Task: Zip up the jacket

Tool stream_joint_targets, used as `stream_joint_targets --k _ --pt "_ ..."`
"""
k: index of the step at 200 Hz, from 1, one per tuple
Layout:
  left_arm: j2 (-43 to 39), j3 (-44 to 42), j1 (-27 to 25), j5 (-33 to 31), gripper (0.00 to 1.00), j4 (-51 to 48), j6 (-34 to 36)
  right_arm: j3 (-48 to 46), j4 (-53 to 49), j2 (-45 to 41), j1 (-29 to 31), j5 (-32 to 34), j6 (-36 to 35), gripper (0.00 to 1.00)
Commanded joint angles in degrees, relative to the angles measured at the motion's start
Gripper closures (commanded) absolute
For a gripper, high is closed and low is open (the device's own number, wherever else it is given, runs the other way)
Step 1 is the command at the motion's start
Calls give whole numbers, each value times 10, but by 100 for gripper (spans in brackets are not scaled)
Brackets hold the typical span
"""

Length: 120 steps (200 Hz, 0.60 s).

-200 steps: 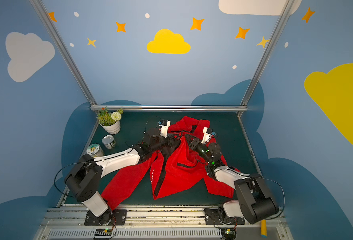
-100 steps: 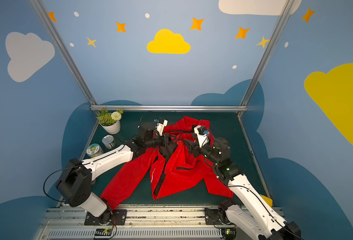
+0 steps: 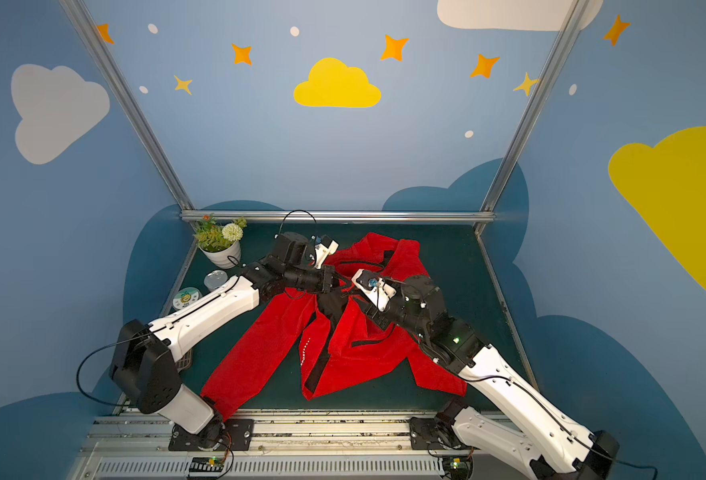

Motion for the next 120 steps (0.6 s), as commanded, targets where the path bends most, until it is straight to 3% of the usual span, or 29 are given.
stream_joint_targets --k 1,57,92,120 --pt "-28 -2 2 15 97 -28 5 -40 57 10 56 156 -11 44" --pt "-51 -13 5 3 97 -27 -11 -109 239 77 145 294 -55 43" --pt "-57 -26 7 3 97 -16 -25 -111 313 100 155 332 -81 43" --pt "-58 -30 8 2 97 -15 -27 -104 327 114 158 321 -74 43"
